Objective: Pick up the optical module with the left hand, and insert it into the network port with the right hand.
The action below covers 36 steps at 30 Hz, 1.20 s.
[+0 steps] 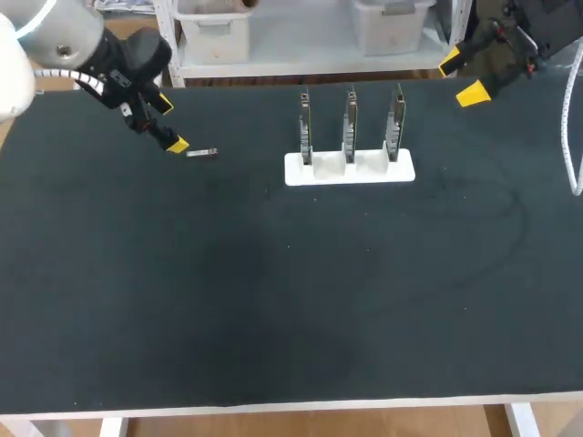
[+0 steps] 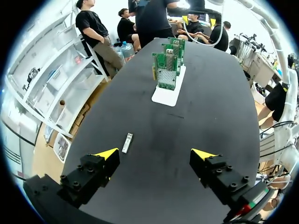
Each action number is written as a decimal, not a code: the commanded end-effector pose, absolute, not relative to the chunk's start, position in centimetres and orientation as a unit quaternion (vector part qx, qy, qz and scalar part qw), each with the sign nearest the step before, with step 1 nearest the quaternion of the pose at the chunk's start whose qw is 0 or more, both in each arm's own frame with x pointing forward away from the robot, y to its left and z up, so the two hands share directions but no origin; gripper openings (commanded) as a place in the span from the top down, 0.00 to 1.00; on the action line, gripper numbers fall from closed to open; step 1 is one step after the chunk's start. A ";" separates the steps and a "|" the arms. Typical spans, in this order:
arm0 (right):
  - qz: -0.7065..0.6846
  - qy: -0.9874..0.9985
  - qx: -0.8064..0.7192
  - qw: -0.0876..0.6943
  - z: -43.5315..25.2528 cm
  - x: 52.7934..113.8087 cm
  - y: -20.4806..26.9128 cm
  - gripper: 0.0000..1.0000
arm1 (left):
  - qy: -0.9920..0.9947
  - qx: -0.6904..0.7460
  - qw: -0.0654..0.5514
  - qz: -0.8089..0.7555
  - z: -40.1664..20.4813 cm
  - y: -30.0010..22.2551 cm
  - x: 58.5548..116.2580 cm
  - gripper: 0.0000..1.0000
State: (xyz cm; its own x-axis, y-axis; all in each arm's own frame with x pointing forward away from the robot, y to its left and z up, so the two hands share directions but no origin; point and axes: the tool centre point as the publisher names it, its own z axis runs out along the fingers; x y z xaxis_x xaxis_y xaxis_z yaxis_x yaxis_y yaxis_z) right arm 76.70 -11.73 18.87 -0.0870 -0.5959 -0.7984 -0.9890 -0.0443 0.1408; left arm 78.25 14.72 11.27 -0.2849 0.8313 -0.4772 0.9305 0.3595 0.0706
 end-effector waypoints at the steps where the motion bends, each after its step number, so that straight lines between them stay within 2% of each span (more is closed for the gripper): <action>1: 0.369 0.638 -0.621 0.267 18.9 76.6 -11.7 0.00 | 0.786 0.569 0.205 -0.131 11.1 14.1 79.7 0.00; 18: 0.369 0.638 -0.621 0.267 18.9 76.6 -11.7 0.00 | 0.786 0.569 0.205 -0.131 11.1 14.1 79.7 0.00; 29: 0.369 0.638 -0.621 0.267 18.9 76.6 -11.7 0.00 | 0.757 0.618 0.196 -0.077 14.1 14.2 83.8 0.00; 36: 0.369 0.638 -0.621 0.267 18.9 76.6 -11.7 0.00 | 0.766 0.610 0.178 -0.096 11.7 15.5 86.0 0.00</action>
